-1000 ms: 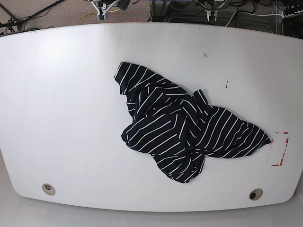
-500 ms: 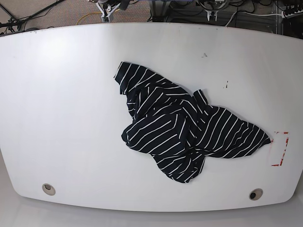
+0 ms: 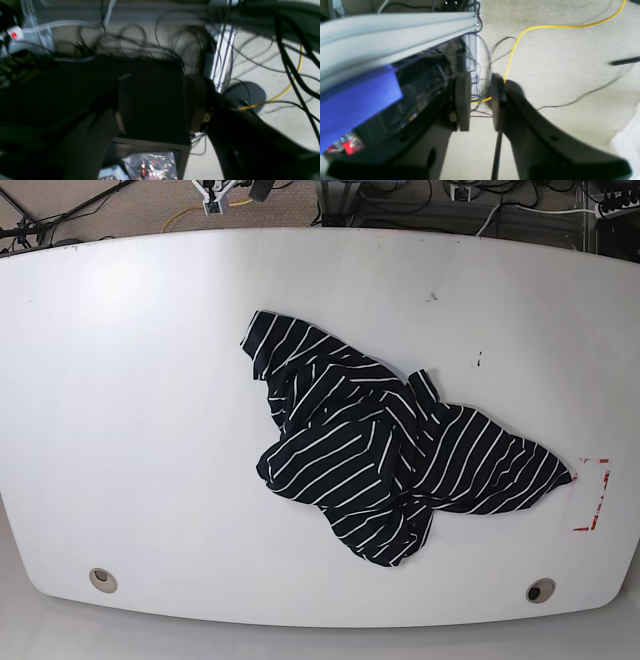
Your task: Fold the T-shirt properly
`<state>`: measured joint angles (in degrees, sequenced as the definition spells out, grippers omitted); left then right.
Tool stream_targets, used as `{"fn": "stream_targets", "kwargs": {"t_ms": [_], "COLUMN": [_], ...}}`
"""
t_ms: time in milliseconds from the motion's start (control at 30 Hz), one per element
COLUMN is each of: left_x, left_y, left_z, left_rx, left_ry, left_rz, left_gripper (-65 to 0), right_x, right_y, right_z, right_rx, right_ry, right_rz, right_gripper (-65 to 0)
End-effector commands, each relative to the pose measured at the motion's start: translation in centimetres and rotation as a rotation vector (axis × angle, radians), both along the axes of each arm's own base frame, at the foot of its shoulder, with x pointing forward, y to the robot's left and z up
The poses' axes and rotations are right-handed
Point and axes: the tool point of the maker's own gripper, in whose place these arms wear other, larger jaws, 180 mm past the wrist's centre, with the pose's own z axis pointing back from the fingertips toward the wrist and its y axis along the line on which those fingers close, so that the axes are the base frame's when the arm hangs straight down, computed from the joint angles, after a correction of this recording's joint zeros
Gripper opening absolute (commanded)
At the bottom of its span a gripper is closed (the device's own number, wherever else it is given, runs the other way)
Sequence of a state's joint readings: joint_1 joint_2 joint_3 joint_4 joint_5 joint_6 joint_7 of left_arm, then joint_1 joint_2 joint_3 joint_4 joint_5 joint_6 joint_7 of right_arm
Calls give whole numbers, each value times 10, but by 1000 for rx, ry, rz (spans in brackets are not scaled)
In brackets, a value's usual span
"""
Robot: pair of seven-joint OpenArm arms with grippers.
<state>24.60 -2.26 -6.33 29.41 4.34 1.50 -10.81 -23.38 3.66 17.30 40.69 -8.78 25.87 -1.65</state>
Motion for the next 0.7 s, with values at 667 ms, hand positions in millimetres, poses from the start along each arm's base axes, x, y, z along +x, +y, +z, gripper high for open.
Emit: {"fn": "stream_targets", "kwargs": {"t_ms": [667], "left_x": [-7], "left_y": [3], "left_z": [148], "left_rx": [50], "left_ry": [-300], "left_rz": [-131], "left_gripper": [-363], "right_x": [-43], "right_y": [-15], "right_z": [129], "right_rx": [-33], "right_ry": [-193], "right_rz": [-48], "right_gripper": [-518]}}
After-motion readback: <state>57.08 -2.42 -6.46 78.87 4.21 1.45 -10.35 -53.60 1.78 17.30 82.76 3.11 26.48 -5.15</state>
